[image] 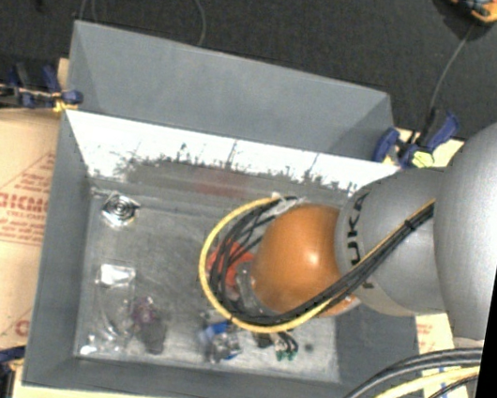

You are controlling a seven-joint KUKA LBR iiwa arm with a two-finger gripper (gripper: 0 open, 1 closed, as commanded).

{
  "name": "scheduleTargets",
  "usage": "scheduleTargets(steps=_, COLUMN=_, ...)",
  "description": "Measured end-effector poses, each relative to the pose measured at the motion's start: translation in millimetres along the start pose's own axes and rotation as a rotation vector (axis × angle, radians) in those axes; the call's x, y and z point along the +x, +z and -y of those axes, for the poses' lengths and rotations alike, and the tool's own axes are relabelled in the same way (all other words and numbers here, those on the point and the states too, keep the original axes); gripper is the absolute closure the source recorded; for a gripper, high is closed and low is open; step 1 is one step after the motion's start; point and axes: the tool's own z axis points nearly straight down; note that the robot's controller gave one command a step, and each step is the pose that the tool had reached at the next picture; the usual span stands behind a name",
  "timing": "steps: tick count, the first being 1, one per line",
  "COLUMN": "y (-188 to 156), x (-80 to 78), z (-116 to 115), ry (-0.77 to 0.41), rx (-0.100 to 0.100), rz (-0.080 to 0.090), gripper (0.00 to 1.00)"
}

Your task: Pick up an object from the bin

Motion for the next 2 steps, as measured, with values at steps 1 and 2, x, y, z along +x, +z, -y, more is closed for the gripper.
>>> scheduleTargets(steps=1, y=-130.7, x=-31.6, z=12.8, ry=-0.184, rx=-0.003, rz=-0.012, gripper=1.0)
scheduleTargets(steps=2, y=-126.9, x=-29.5, z=11.5, ry=-0.183, rx=-0.007, rz=-0.02, gripper=0.0)
